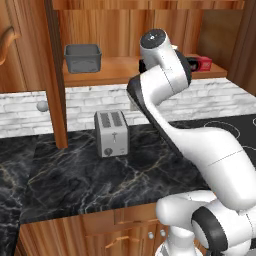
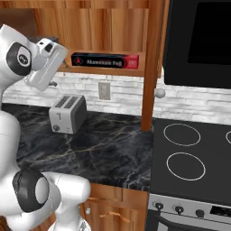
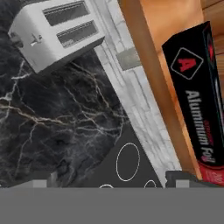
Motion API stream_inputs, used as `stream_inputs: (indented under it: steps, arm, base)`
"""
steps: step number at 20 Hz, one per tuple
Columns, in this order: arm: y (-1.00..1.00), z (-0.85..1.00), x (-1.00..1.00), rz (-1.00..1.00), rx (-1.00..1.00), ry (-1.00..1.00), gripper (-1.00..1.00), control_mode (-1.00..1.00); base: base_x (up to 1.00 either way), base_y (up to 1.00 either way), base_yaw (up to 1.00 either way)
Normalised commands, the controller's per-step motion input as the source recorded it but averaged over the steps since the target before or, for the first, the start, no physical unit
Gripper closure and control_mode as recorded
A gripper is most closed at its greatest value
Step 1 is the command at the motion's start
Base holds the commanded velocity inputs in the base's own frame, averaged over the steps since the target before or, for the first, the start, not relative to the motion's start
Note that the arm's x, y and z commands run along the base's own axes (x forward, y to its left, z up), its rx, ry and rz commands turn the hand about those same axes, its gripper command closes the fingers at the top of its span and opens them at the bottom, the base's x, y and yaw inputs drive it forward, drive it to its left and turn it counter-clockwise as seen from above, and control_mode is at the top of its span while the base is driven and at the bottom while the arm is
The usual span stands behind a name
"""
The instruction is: Retrieve the tupperware and aluminum foil from the cabinet and place them on the dining counter near the plate with cucumber and onion to prepare for storing leftovers.
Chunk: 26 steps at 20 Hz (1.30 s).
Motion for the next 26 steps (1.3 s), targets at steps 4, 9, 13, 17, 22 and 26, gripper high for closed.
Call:
stream_inputs:
  steps: [4,9,13,17,22,26]
  arm:
    - [0.40,0.51,0.55,0.32,-0.42,0.00,-1.00,-1.00]
    - [0.11,0.28,0.95,0.13,-0.23,0.13,-1.00,-1.00]
    - [0.00,0.00,0.97,0.00,-0.12,0.17,-1.00,-1.00]
    - [0.14,0.00,0.92,-0.01,-0.19,0.17,-1.00,-1.00]
    - [0.02,0.02,0.69,-0.01,-0.12,0.11,-1.00,-1.00]
    - [-0.01,0.00,0.47,0.03,0.00,0.02,-1.00,-1.00]
  base:
    - [0.00,0.00,0.00]
    - [0.00,0.00,0.00]
    - [0.00,0.00,0.00]
    - [0.00,0.00,0.00]
    - [0.00,0.00,0.00]
    - [0.00,0.00,0.00]
